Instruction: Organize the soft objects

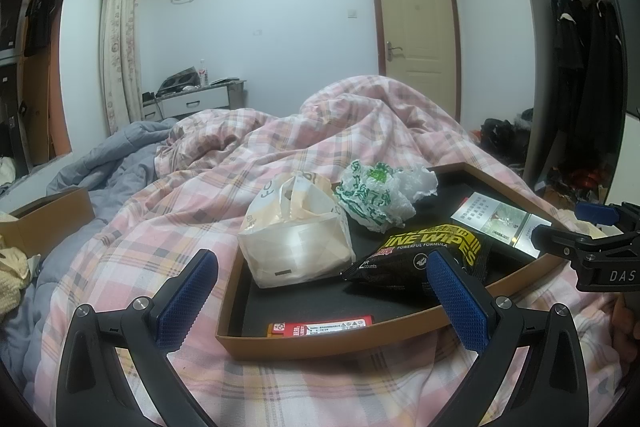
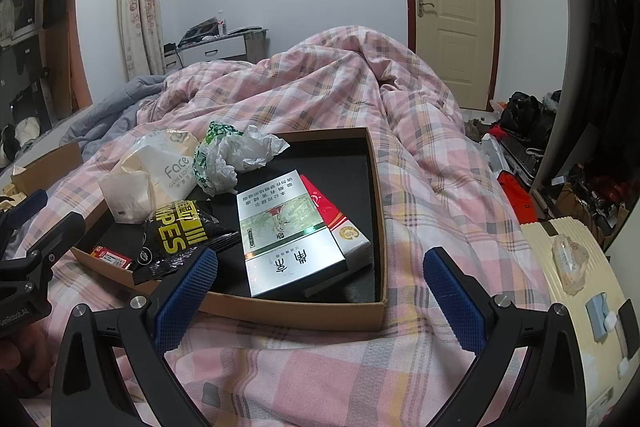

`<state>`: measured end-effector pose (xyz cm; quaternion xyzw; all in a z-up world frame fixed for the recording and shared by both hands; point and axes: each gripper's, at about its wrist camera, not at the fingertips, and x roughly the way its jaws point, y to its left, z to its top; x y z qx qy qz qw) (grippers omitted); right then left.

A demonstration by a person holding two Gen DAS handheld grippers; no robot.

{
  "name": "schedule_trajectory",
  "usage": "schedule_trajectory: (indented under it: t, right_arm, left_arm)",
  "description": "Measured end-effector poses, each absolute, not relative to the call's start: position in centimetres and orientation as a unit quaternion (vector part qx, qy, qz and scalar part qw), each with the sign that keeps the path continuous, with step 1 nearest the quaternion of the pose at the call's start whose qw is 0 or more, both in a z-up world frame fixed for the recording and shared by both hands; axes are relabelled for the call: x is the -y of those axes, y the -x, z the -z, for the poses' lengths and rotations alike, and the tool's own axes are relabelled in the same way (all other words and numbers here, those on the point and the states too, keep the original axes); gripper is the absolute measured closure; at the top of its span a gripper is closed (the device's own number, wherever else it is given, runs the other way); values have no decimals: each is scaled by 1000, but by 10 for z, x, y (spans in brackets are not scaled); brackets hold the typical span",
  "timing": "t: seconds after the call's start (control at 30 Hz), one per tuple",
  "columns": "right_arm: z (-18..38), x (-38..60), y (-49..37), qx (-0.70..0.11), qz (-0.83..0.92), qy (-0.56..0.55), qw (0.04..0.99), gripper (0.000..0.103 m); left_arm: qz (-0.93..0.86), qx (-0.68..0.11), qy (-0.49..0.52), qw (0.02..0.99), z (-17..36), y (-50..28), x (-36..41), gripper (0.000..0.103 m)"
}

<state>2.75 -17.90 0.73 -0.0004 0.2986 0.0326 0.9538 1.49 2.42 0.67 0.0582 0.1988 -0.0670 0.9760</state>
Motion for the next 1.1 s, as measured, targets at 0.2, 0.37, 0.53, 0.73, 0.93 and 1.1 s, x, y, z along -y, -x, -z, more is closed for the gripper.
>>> schedule_trajectory:
  t: [0.2, 0.37, 0.53, 0.73, 0.93, 1.1]
  right_arm:
    - [-8, 178, -27, -299, -35, -4, 954, 1]
    - [-14, 180, -37, -311, -54, -15, 949, 1]
    - [-13, 169, -63, -338, -52, 34, 939, 1]
    - [4, 158, -70, -363, -35, 71, 928, 1]
    - [3, 157, -64, -351, -7, 93, 932, 13]
    - [-1, 165, -64, -339, 9, 83, 937, 29]
  left_arm:
    - [67, -200, -57, 976, -7, -15, -25, 0]
    - [67, -200, -54, 976, -6, -14, -25, 0]
    - [67, -200, -52, 976, -6, -13, -24, 0]
    - [67, -201, -53, 976, -6, -13, -25, 0]
    - [67, -202, -52, 976, -6, -13, -26, 0]
    - [68, -201, -51, 976, -6, -13, -26, 0]
